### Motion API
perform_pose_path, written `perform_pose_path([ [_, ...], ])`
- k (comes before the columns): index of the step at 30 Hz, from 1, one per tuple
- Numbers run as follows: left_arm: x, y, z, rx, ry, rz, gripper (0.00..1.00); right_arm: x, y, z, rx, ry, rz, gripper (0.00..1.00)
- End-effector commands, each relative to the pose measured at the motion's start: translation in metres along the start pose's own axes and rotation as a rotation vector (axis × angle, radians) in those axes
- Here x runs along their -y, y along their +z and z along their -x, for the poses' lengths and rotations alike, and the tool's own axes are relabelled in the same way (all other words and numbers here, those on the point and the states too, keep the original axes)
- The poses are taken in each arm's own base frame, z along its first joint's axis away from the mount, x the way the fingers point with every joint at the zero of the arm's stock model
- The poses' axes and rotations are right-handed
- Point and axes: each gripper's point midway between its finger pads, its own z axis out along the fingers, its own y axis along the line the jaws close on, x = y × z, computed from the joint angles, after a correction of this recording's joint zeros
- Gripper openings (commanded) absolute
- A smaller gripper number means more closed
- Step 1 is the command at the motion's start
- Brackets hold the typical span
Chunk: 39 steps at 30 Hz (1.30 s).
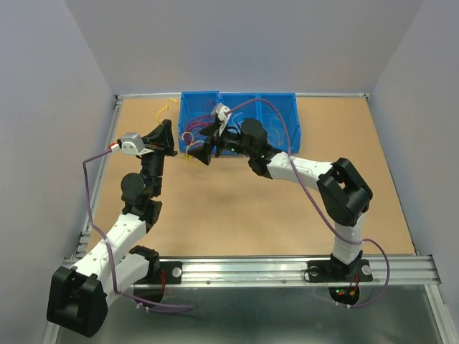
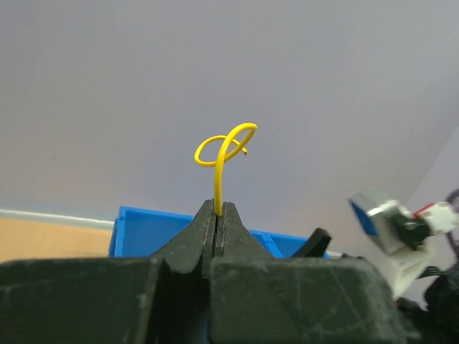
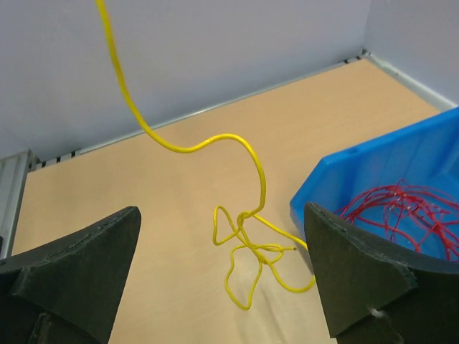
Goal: Untangle the cables
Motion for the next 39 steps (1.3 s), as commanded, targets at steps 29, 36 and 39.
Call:
perform_pose_path([
  [29,0.029,0.028,-0.062,-0.205,0.105,-0.189,0.95,0.168,-0.232,0.074,0.255,0.230,-1.008,0.01],
  [36,0.027,0.028,-0.068,-0.216,0.116,-0.188,0.94,0.199,-0.217,0.032,0.146,0.252,-1.036,0.01],
  [39,0.027,0.029,-0.071,-0.222,0.126,-0.192,0.94,0.214,-0.218,0.027,0.130,0.229,-1.091,0.01],
])
